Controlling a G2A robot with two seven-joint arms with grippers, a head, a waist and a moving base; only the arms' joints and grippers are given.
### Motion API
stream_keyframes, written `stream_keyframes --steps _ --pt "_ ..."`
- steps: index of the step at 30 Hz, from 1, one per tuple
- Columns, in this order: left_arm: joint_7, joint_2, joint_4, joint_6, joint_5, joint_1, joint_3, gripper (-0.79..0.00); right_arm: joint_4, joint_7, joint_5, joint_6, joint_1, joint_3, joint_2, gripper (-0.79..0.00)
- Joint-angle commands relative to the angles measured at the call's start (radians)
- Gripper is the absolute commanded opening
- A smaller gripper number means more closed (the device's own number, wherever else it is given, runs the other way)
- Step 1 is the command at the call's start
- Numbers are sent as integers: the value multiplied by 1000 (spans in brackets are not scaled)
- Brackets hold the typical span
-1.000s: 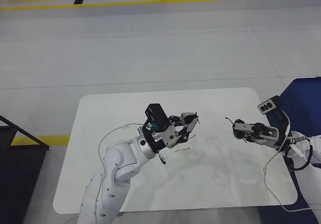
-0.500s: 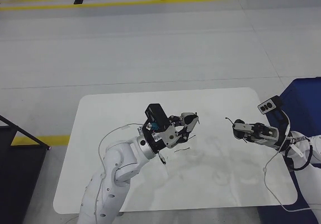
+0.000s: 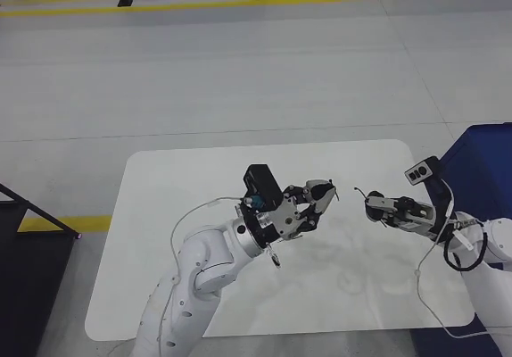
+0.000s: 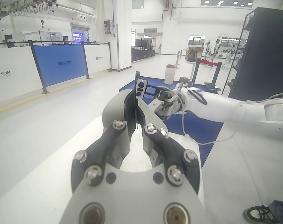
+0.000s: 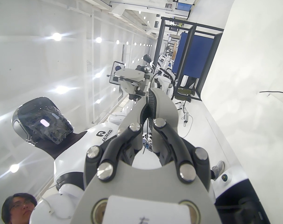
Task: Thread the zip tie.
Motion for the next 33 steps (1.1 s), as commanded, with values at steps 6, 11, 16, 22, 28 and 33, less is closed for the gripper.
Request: stream_keyframes --steps 6,11,16,22,28,33 --pt "2 -5 12 46 22 -22 25 -785 -4 -12 -20 -34 0 -3 -1 -785" --pt "1 -5 12 64 17 -17 29 -785 -57 -65 -82 -125 -28 -1 -3 -785" --pt "9 -11 31 120 -29 -37 42 -785 -89 -84 -114 -252 -59 19 -5 -785" --pt "-28 -14 46 156 -82 -53 56 -785 -111 -56 -130 -322 -75 31 -4 -785" --pt "-49 -18 58 166 -109 -65 82 -785 -114 -63 -141 -349 -86 38 -4 -785" --pt "-52 -18 66 176 -112 -70 91 -785 -116 -62 -152 -360 -90 40 -3 -785"
